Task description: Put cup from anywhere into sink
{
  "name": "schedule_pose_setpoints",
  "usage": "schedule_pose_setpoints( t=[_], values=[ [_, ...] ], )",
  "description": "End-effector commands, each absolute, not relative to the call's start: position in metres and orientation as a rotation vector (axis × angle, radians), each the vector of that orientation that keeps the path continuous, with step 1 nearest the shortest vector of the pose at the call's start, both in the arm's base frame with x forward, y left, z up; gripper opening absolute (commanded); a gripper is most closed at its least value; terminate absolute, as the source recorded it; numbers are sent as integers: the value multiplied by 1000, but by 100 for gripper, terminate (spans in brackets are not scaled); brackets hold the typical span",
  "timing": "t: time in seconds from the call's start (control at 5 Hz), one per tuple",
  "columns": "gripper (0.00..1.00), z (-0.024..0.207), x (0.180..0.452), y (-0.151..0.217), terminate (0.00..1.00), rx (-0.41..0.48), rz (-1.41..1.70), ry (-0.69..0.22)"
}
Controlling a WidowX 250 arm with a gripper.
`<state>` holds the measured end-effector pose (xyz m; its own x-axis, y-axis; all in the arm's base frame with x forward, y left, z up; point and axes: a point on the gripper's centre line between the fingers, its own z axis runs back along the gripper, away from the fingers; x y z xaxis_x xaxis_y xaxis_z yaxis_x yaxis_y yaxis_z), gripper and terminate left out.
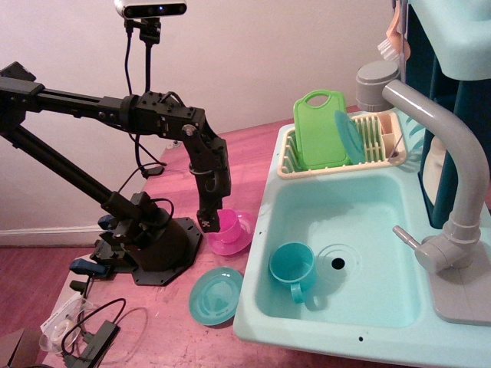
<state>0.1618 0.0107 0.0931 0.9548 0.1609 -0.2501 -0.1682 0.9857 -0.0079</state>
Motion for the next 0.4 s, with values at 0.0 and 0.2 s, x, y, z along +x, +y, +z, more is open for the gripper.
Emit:
schedule_pose_setpoints(
  t=[0.0, 0.2],
  values=[
    [100, 93, 162, 11, 0, -29, 167, 251],
    [100, 71, 163, 11, 0, -45, 153, 280]
  ],
)
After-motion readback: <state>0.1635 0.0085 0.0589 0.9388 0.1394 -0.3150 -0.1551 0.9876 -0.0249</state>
